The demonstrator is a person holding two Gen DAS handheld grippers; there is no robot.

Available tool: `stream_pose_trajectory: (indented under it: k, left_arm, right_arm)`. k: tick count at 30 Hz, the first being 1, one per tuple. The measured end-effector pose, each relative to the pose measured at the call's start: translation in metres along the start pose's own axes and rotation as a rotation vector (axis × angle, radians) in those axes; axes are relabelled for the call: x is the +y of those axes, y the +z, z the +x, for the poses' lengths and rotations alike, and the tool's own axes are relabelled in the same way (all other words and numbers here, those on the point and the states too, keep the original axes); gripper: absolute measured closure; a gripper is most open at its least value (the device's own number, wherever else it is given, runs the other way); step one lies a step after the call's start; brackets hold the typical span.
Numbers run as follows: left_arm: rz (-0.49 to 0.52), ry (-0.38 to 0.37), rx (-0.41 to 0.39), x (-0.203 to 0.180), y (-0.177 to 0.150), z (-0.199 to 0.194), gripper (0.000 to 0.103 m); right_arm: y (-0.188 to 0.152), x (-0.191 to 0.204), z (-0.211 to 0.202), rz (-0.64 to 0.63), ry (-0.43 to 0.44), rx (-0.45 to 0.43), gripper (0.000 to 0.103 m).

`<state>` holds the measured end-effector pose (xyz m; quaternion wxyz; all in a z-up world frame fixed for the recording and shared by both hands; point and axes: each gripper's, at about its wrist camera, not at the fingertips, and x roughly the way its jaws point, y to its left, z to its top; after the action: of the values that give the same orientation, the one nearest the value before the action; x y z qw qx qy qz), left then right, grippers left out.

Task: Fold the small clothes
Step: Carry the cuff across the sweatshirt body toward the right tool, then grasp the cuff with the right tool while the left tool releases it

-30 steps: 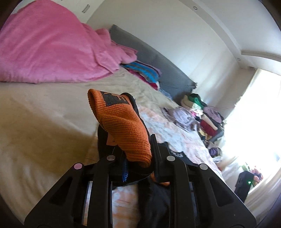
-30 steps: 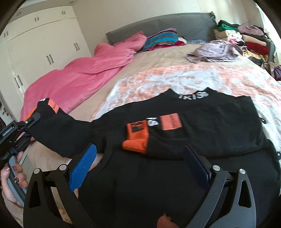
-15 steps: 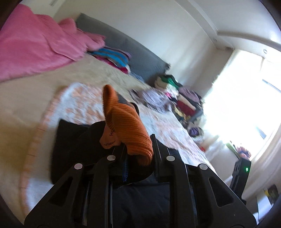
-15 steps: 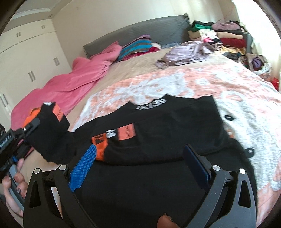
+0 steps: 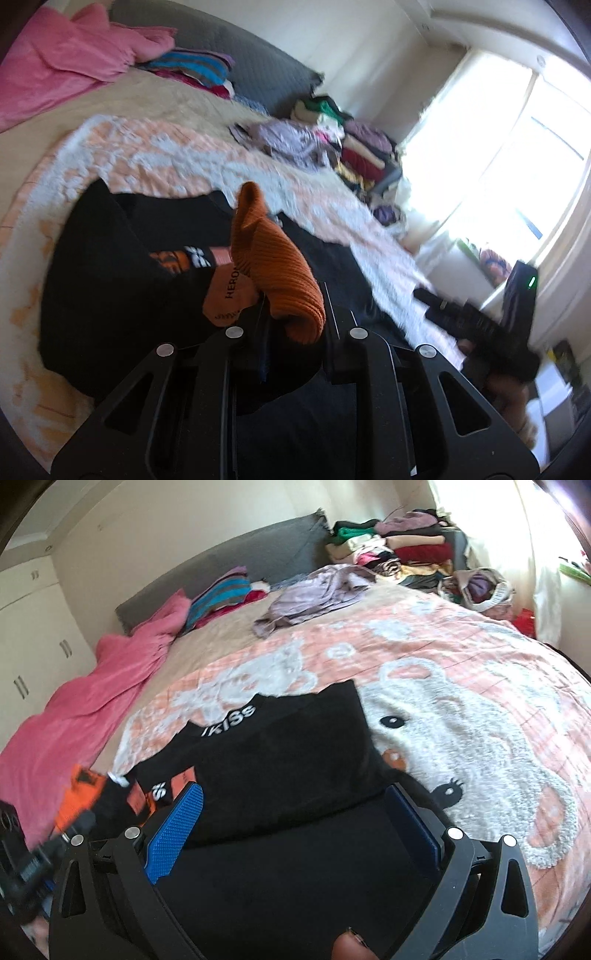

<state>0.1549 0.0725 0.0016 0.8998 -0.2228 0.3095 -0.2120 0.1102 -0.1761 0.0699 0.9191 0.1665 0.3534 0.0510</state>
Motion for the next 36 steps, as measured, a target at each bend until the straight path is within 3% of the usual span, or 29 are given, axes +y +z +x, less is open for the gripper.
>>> stream_pose_trajectory:
  k: [10,12,16,19,22,25,28,29,31,33,36]
  left_arm:
    - [0.034,-0.046,0.137,-0.006,-0.022,0.029,0.083]
    - [0.050,-0.058,0.145,-0.010,-0.025,0.029,0.079]
    - [0.093,-0.073,0.163,-0.021,-0.030,0.030,0.058]
    - [0.087,-0.075,0.147,-0.020,-0.026,0.024,0.055]
    - [0.040,-0.058,0.088,-0.005,-0.016,0.012,0.045]
    - [0.006,0.020,0.000,0.013,-0.004,-0.008,0.035]
    - [-0.011,0.135,-0.080,0.029,0.004,-0.026,0.032]
    - [-0.016,0.179,-0.108,0.034,0.006,-0.032,0.022]
    - [-0.036,0.226,-0.146,0.041,0.010,-0.041,0.020]
    - [-0.067,0.224,-0.177,0.049,0.014,-0.048,0.018]
    - [-0.096,0.234,-0.209,0.055,0.016,-0.057,0.016]
  right_arm:
    - [-0.001,0.004,0.002,-0.006,-0.009,0.003,0.005]
    - [-0.001,0.004,0.004,-0.003,-0.006,0.011,0.005]
    - [-0.003,0.005,0.008,0.007,0.008,0.031,0.005]
    - [-0.007,0.008,0.013,-0.001,0.015,0.055,0.005]
    - [-0.015,0.014,0.024,-0.019,0.057,0.126,0.005]
    - [-0.027,0.024,0.034,-0.045,0.100,0.191,0.006]
    - [-0.043,0.040,0.044,-0.090,0.142,0.255,0.028]
    - [-0.050,0.047,0.050,-0.106,0.162,0.291,0.030]
    - [-0.059,0.055,0.056,-0.107,0.183,0.328,0.035]
    - [-0.067,0.063,0.062,-0.112,0.190,0.337,0.040]
    - [-0.071,0.072,0.066,-0.134,0.179,0.310,0.061]
